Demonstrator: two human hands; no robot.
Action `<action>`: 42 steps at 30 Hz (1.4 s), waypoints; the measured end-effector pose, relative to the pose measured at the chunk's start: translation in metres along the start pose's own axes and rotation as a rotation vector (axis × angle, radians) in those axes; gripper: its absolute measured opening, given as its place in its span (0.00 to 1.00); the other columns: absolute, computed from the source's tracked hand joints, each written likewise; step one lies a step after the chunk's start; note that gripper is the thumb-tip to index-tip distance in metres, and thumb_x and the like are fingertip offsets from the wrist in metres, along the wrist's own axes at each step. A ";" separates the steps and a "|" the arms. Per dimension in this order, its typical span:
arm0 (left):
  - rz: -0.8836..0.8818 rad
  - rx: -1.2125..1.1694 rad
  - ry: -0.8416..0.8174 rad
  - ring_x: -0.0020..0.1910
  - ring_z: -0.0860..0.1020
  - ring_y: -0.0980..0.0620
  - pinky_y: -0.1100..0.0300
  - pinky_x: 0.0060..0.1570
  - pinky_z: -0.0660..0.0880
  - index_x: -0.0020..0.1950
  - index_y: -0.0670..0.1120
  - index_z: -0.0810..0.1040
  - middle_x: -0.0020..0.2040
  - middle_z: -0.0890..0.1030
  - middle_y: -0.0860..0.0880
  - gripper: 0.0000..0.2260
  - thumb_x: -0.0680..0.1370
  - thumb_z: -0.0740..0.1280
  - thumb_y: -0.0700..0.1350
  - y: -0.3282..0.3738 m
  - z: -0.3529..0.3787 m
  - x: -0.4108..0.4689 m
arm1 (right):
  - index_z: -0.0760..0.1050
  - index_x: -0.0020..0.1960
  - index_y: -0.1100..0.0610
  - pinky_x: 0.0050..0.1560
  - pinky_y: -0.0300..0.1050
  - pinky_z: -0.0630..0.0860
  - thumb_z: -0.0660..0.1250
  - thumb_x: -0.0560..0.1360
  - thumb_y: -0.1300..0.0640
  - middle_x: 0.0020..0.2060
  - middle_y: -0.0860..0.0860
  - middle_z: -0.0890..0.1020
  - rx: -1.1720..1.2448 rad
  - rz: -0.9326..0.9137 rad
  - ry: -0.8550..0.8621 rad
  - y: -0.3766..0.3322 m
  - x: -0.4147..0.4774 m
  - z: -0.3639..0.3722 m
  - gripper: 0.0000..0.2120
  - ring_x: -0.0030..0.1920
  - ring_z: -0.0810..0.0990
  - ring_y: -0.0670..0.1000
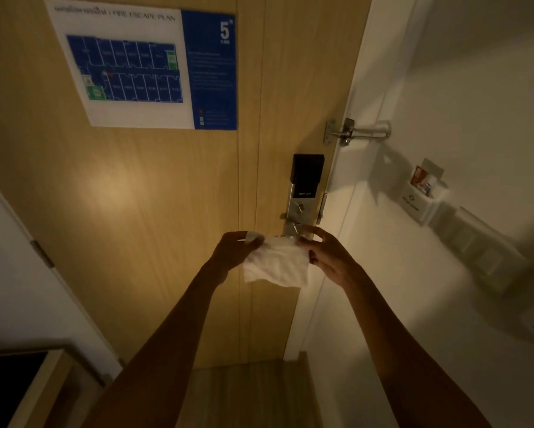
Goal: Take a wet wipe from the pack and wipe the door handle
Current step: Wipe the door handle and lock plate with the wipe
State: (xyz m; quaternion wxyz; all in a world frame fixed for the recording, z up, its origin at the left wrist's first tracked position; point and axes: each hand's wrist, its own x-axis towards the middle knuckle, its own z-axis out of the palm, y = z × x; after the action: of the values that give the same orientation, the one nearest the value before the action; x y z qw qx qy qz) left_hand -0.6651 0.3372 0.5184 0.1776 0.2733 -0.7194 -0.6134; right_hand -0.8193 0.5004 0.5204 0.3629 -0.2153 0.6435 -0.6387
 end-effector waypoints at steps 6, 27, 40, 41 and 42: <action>-0.035 -0.091 0.070 0.49 0.83 0.48 0.53 0.47 0.81 0.57 0.45 0.79 0.53 0.83 0.43 0.18 0.69 0.76 0.46 0.002 0.027 0.014 | 0.74 0.62 0.54 0.54 0.54 0.79 0.73 0.70 0.64 0.54 0.59 0.79 -0.127 -0.072 0.058 -0.030 0.023 -0.035 0.22 0.53 0.80 0.61; 0.197 0.333 0.211 0.41 0.82 0.57 0.67 0.41 0.80 0.49 0.42 0.85 0.46 0.85 0.46 0.12 0.68 0.77 0.43 -0.002 0.045 0.014 | 0.79 0.58 0.58 0.55 0.46 0.78 0.76 0.69 0.57 0.56 0.54 0.80 -0.955 -0.345 -0.198 -0.027 0.049 -0.059 0.19 0.54 0.79 0.53; 0.089 0.483 0.169 0.39 0.81 0.55 0.62 0.44 0.78 0.48 0.42 0.84 0.45 0.85 0.48 0.12 0.69 0.76 0.48 -0.005 0.043 0.029 | 0.81 0.49 0.61 0.48 0.39 0.71 0.72 0.73 0.56 0.47 0.51 0.80 -1.062 -0.468 -0.129 -0.017 0.052 -0.066 0.09 0.46 0.76 0.48; 0.084 0.491 0.188 0.42 0.81 0.55 0.63 0.45 0.76 0.48 0.42 0.84 0.45 0.83 0.49 0.12 0.70 0.75 0.48 -0.005 0.044 0.030 | 0.80 0.49 0.61 0.49 0.39 0.71 0.72 0.73 0.55 0.48 0.51 0.78 -1.047 -0.473 -0.116 -0.015 0.053 -0.068 0.10 0.48 0.76 0.48; 0.079 0.489 0.196 0.44 0.80 0.54 0.64 0.46 0.74 0.48 0.42 0.83 0.46 0.83 0.49 0.12 0.71 0.74 0.48 -0.005 0.044 0.030 | 0.79 0.49 0.60 0.51 0.40 0.72 0.72 0.73 0.53 0.50 0.52 0.79 -1.022 -0.460 -0.112 -0.012 0.055 -0.069 0.11 0.50 0.76 0.49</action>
State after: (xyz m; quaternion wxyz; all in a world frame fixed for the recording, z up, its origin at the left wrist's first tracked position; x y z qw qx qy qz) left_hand -0.7139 0.3533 0.5029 0.1988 0.3382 -0.8357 -0.3843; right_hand -0.9084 0.5049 0.5157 0.0974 -0.5321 0.7873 -0.2958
